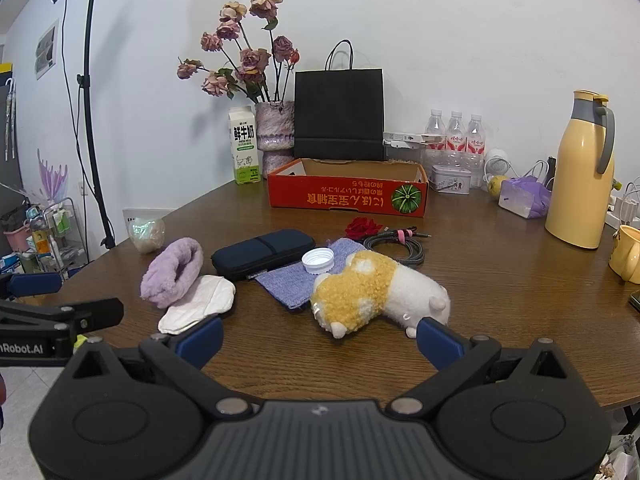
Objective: Organize objects
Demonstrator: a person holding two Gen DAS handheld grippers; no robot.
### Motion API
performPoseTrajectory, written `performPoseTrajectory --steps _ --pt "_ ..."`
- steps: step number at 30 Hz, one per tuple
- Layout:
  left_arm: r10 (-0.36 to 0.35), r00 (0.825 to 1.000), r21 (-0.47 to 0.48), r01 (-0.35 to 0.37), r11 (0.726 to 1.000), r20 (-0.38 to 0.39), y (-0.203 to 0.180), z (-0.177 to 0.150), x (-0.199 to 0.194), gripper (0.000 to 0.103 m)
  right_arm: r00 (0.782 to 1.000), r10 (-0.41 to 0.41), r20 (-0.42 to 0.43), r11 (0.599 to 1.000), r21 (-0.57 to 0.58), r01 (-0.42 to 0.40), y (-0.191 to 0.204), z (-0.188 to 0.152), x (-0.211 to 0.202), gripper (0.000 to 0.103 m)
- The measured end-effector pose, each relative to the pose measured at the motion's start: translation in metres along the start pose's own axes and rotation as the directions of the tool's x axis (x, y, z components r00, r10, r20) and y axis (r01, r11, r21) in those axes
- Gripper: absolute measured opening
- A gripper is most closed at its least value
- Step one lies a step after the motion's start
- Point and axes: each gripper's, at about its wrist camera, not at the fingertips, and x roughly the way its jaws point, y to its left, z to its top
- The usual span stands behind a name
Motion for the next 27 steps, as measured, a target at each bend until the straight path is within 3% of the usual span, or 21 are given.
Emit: performPoseTrajectory --steps 27 --pt "-0.003 1.0 -0.001 0.003 1.0 -0.002 0.0002 -0.0005 -0.0004 0.103 1.0 -0.001 -0.003 1.0 -0.002 0.001 0.0005 0.0001 0.0001 0.103"
